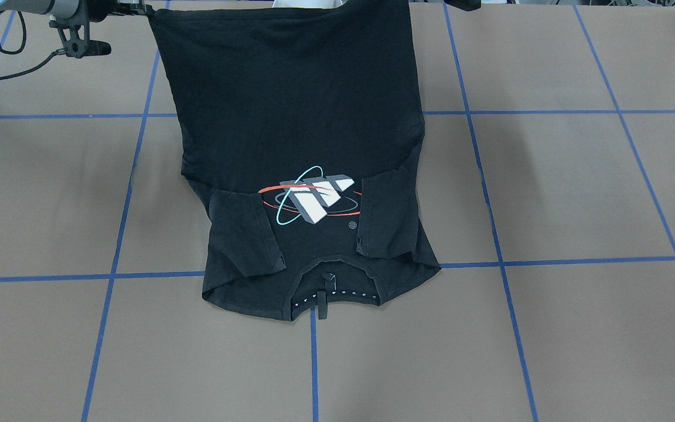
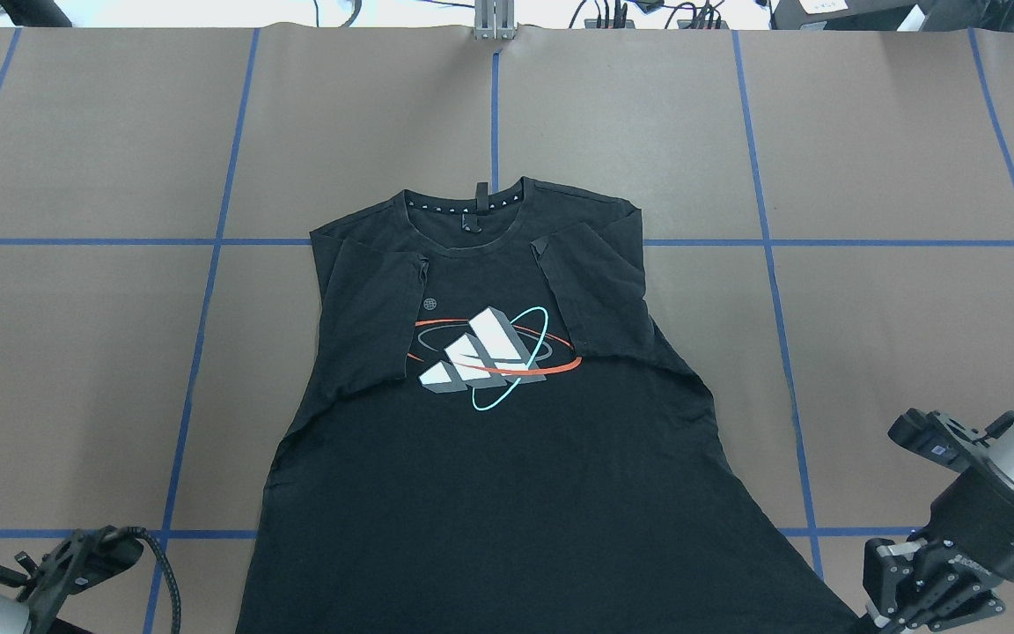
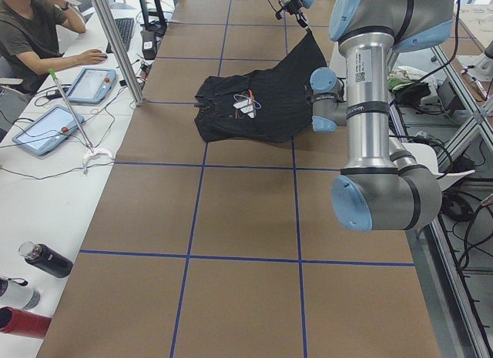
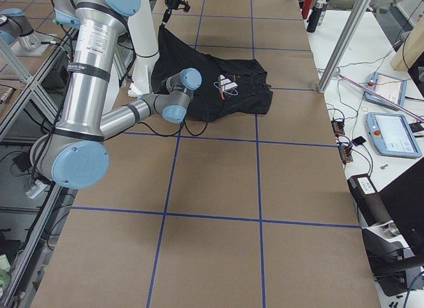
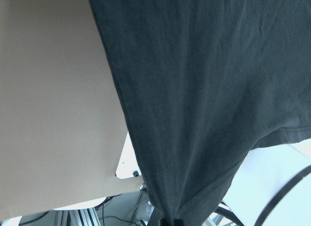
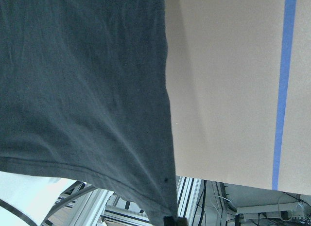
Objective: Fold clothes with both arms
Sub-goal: 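Lift both hem corners and carry them toward the shirt collar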
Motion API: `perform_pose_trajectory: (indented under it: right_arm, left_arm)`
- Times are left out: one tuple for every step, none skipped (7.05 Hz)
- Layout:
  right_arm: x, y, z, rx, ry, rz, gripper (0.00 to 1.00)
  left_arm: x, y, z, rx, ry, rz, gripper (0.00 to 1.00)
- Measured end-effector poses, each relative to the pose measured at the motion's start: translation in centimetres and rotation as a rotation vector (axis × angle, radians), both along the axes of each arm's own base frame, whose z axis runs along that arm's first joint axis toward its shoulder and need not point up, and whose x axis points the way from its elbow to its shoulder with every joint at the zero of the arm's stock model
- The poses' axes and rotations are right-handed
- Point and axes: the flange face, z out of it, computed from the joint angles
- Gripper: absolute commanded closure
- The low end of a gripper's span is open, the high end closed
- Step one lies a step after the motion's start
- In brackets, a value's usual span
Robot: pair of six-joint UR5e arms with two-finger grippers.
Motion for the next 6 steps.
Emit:
perform_pose_trajectory:
  right_arm:
    - [0.1, -2.1, -0.2, 0.013, -0.019, 0.054, 1.00]
    - [0.1, -5.3, -0.9, 0.037, -0.046, 0.123, 1.00]
    - [0.3, -8.6, -1.7, 0.061, -0.069, 0.189, 1.00]
    - [0.4, -11.6, -2.5, 0.079, -0.083, 0.242, 1.00]
    - [0.3, -14.2, -2.9, 0.091, -0.085, 0.291, 1.00]
    - [-0.3, -16.3, -3.0, 0.104, -0.078, 0.339, 1.00]
  left_arm:
    - [-0.5, -1.7, 0.3, -0.006, -0.015, -0.042, 1.00]
    - [-1.2, -4.0, 0.5, -0.007, -0.033, -0.103, 1.00]
    - [-1.9, -6.1, 0.5, -0.006, -0.037, -0.165, 1.00]
    - [-2.6, -8.1, 0.1, -0.004, -0.028, -0.223, 1.00]
    - [-3.2, -10.3, -0.2, 0.000, -0.017, -0.285, 1.00]
    - [-3.7, -12.7, -0.6, 0.003, -0.009, -0.344, 1.00]
